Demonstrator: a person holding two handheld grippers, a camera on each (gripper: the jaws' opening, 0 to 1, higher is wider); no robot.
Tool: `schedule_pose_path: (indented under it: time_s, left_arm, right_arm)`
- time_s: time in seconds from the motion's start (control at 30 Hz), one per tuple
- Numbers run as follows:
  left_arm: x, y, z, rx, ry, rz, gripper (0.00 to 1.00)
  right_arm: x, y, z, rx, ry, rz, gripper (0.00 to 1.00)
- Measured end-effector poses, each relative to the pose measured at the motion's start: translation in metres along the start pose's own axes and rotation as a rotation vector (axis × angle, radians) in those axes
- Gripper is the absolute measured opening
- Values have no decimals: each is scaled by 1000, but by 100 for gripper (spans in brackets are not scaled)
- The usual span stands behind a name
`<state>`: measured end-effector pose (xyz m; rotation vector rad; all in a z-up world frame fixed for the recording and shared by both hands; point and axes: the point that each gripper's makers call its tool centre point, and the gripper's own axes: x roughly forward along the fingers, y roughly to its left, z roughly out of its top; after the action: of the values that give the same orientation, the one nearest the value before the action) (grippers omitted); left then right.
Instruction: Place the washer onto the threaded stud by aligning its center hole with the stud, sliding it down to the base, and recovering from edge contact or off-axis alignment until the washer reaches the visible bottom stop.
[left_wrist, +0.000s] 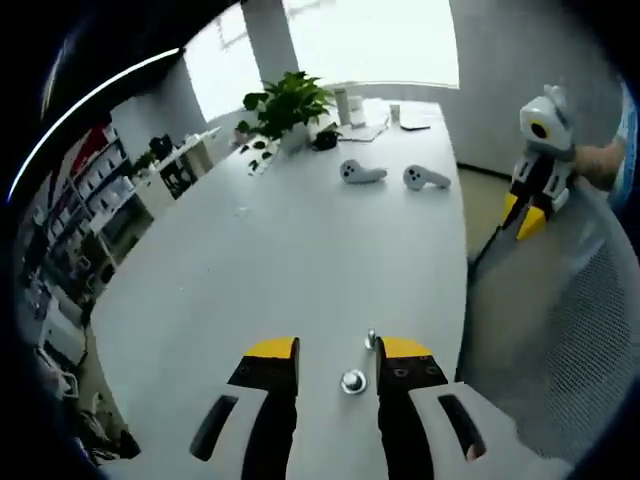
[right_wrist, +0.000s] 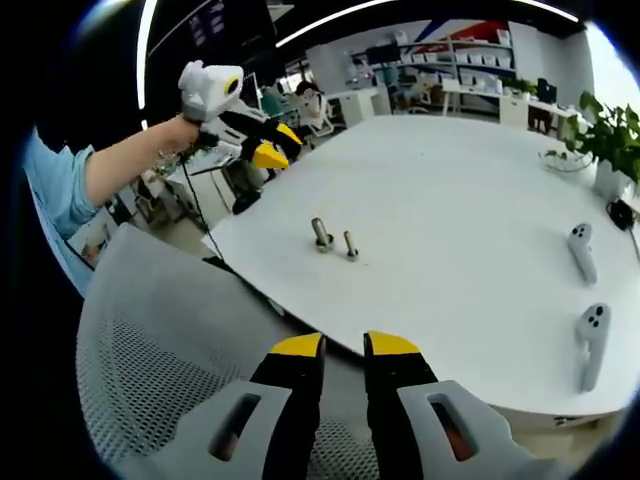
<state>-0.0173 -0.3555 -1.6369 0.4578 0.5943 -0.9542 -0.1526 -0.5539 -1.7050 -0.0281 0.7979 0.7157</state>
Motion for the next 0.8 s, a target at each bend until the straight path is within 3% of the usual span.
schedule_pose_path:
  time_s: [0.1,0.17,0.27,0.33,0.47,0.6,0.73,0.8]
  left_arm:
    - [-39,-2,-4,-89,-72,72,29]
    - [-57,-7,0,-113,-152,117,29]
    - [-79,-20,-11,-214,-203,174,29]
    - [-89,-24,-17,-245,-231,215,29]
    - [-111,-36,-23,-341,-315,318,29]
    - [-127,-42,-29,-371,-350,418,28]
    - [-135,-45,-37,-456,-405,487,30]
    - [-136,-45,-47,-456,-386,540,36]
  right_arm:
    - [0,-2,-1,-9,11,-17,18]
    - [0,-4,1,-9,3,-26,18]
    - [0,-5,0,-6,3,-34,18]
    - [-1,-7,1,-6,-3,-48,18]
    - [-5,-14,15,-8,-90,-90,19]
    - [-3,-13,11,-17,-64,-81,19]
    - [-3,-12,12,-21,-71,-73,19]
    - [-3,-10,12,-26,-73,-63,19]
